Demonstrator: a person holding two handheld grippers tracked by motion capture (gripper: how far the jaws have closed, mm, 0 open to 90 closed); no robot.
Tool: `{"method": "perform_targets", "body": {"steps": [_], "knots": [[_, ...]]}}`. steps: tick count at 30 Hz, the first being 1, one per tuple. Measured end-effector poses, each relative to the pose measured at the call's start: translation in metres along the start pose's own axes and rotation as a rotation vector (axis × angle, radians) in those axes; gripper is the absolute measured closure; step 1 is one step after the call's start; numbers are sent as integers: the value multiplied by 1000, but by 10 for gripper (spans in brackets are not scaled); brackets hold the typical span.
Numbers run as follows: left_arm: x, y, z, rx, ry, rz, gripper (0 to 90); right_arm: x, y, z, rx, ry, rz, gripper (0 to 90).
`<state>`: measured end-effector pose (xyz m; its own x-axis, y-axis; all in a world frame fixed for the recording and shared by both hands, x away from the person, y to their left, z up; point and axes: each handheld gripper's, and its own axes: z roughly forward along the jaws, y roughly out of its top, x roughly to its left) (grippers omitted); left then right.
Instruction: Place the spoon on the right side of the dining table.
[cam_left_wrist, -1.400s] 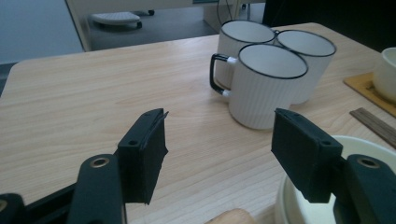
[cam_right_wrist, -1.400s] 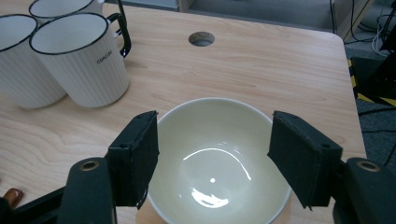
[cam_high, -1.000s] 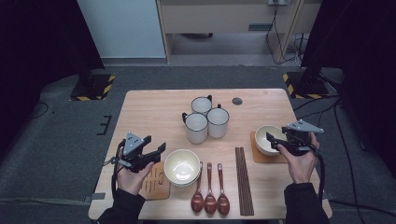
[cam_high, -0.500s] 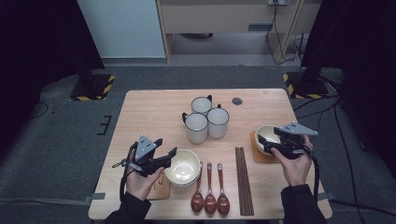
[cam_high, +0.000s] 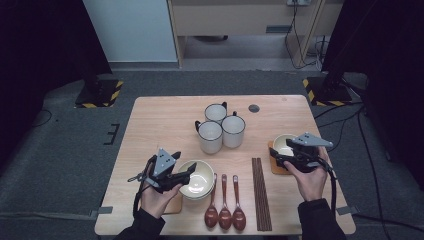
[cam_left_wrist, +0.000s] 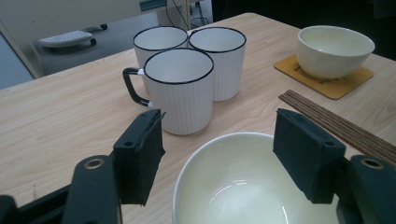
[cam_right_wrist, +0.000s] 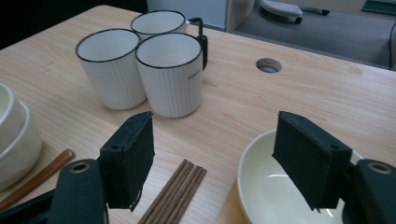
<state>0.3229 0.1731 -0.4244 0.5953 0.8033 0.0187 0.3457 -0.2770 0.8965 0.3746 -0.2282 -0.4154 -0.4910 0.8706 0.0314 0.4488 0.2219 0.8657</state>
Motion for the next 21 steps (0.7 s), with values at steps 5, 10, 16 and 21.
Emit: {"method": "perform_targets", "body": {"steps": [5,10,16,21], "knots": [[-7,0,1,11,-48,-41,329,7,1,1,-4,23,-6,286],[-16,0,2,6,-66,-38,327,11,0,3,0,29,-5,283],[-26,0,2,-1,-83,-28,325,16,-1,4,6,57,-6,300],[-36,-2,5,11,-104,-17,320,23,0,5,7,82,-18,308]]}}
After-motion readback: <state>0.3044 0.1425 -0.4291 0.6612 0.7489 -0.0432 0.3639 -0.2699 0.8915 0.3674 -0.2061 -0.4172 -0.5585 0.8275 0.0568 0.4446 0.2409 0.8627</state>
